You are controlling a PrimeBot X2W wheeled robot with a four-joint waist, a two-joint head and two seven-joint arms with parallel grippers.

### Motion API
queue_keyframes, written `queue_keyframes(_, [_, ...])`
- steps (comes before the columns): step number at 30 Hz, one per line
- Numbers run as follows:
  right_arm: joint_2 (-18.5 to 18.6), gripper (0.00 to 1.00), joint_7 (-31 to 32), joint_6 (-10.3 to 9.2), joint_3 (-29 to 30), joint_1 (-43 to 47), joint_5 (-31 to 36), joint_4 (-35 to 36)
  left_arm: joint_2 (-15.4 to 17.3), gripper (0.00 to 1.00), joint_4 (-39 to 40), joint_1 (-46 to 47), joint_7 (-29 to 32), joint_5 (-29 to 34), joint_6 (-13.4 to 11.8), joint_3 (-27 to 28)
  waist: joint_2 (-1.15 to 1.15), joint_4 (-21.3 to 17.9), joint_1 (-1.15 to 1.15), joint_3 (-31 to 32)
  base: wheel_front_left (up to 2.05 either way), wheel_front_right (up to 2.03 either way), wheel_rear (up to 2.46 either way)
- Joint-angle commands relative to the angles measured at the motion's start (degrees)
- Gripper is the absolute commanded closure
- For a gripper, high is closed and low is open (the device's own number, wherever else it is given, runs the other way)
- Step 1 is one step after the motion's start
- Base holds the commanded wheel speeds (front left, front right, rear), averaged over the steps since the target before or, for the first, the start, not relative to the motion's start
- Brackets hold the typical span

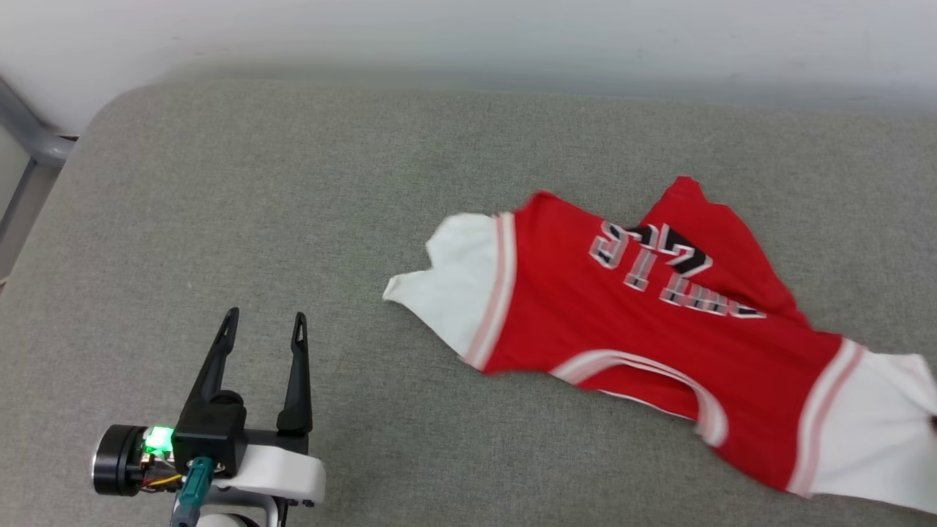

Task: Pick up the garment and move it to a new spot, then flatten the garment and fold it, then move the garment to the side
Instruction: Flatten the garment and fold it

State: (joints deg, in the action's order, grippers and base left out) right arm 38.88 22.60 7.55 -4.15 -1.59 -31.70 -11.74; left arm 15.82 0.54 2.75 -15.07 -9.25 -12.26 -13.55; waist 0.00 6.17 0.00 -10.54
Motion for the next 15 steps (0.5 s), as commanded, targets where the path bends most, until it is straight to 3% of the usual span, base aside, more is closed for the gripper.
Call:
queue_keyframes(1, [1.59, 1.0, 0.45, -0.12, 1.19, -0.77, -0.17, -2.21, -0.47, 0.0, -0.27, -0.46, -0.12, 0.64, 0.68, 0.55, 0.0, 0.25, 0.0, 0.18, 0.0, 0.0, 0.0])
queue_keyframes(10, [0.74, 0.98, -1.46, -0.11, 0.72, -3.51, -0.21, -14.36, -2.0, 0.0, -2.03, 1.64, -0.12, 2.45, 4.72, 2.48, 0.0, 0.3, 0.0, 0.57, 0.0, 0.0, 0.0])
queue_keyframes(11, [0.16, 0.1, -2.95, -0.11, 0.99, -4.31, -0.5, -14.74, -1.97, 0.0, -2.15, 2.1, -0.12, 2.44, 5.36, 2.77, 0.0, 0.12, 0.0, 0.72, 0.0, 0.0, 0.0])
queue_keyframes(12, [-0.47, 0.0, -4.3, -0.12, 1.13, -4.85, -0.61, -15.04, -1.85, 0.0, -2.44, 2.52, -0.12, 2.41, 6.03, 3.03, 0.0, -0.11, 0.0, 0.91, 0.0, 0.0, 0.0])
queue_keyframes(15, [-1.17, 0.0, -9.16, -0.12, 1.04, -5.51, 0.63, -14.3, -1.15, 0.0, -3.39, 4.78, -0.12, 1.81, 8.81, 3.61, 0.0, -0.9, 0.0, 1.54, 0.0, 0.0, 0.0])
